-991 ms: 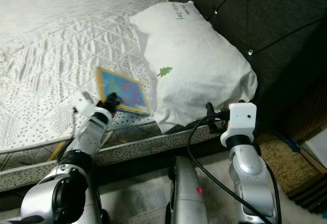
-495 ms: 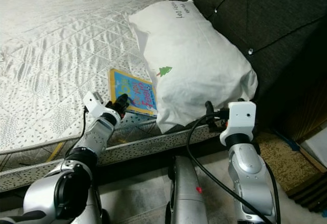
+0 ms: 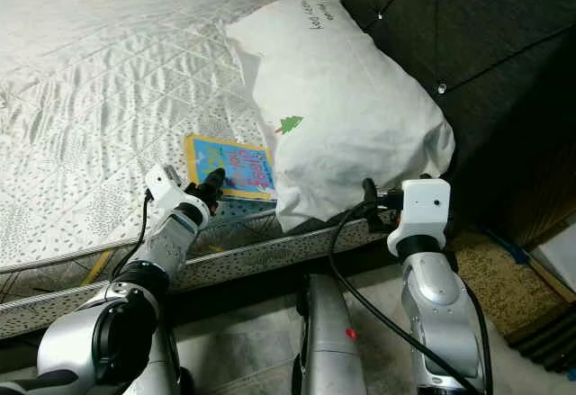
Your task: Clean up the room
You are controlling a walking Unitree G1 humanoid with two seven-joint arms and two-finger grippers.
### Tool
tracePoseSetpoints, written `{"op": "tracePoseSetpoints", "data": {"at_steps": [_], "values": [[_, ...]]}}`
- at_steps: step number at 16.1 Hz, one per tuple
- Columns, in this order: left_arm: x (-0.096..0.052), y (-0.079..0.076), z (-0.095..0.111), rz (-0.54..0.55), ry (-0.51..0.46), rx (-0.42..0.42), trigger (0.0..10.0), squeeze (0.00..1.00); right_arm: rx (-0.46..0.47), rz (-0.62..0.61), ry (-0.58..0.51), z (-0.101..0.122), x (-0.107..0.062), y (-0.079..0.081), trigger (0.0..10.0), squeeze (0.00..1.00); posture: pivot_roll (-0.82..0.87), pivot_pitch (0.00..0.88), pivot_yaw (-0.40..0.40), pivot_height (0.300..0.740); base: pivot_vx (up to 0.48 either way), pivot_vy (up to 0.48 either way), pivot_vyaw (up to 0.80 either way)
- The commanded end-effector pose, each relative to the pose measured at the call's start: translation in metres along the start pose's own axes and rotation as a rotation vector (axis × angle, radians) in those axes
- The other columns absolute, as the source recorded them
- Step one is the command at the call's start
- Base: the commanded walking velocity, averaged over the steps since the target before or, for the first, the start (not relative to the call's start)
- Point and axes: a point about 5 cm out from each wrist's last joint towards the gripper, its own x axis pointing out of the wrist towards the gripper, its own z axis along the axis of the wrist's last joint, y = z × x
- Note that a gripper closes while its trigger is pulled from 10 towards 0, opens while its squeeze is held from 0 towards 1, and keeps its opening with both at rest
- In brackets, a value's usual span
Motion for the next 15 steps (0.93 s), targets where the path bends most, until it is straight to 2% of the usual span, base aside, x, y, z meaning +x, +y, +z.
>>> {"op": "tracePoseSetpoints", "data": {"at_steps": [1, 3, 5, 7, 10, 15], "values": [[0.002, -0.004, 0.007, 0.006, -0.016, 0.050, 10.0, 1.00, 0.003, -0.003, -0.004, 0.000, 0.002, -0.001, 10.0, 0.00, -0.16, 0.023, -0.035, 0.519, 0.000, 0.000, 0.00], [0.001, 0.001, 0.008, 0.053, 0.001, 0.121, 10.0, 1.00, 0.004, 0.005, -0.003, -0.001, 0.002, 0.000, 10.0, 0.00, -0.15, 0.019, -0.039, 0.519, 0.000, 0.000, 0.00], [0.001, 0.003, 0.010, 0.083, 0.010, 0.150, 10.0, 1.00, 0.006, 0.008, -0.003, -0.002, 0.003, 0.002, 10.0, 0.00, -0.15, 0.018, -0.040, 0.519, 0.000, 0.000, 0.00], [0.002, 0.004, 0.021, 0.130, -0.003, 0.191, 10.0, 1.00, 0.011, 0.015, -0.004, -0.002, 0.006, 0.004, 10.0, 0.00, -0.14, 0.015, -0.040, 0.519, 0.000, 0.000, 0.00], [0.004, 0.001, 0.034, 0.150, 0.009, 0.283, 10.0, 1.00, 0.017, 0.019, -0.004, -0.003, 0.007, 0.005, 10.0, 0.00, -0.13, 0.013, -0.035, 0.519, 0.000, 0.000, 0.00], [0.007, -0.003, 0.047, 0.184, 0.058, 0.359, 10.0, 1.00, 0.025, 0.020, -0.003, -0.004, 0.009, 0.006, 10.0, 0.00, -0.12, 0.019, -0.028, 0.519, 0.000, 0.000, 0.00]]}}
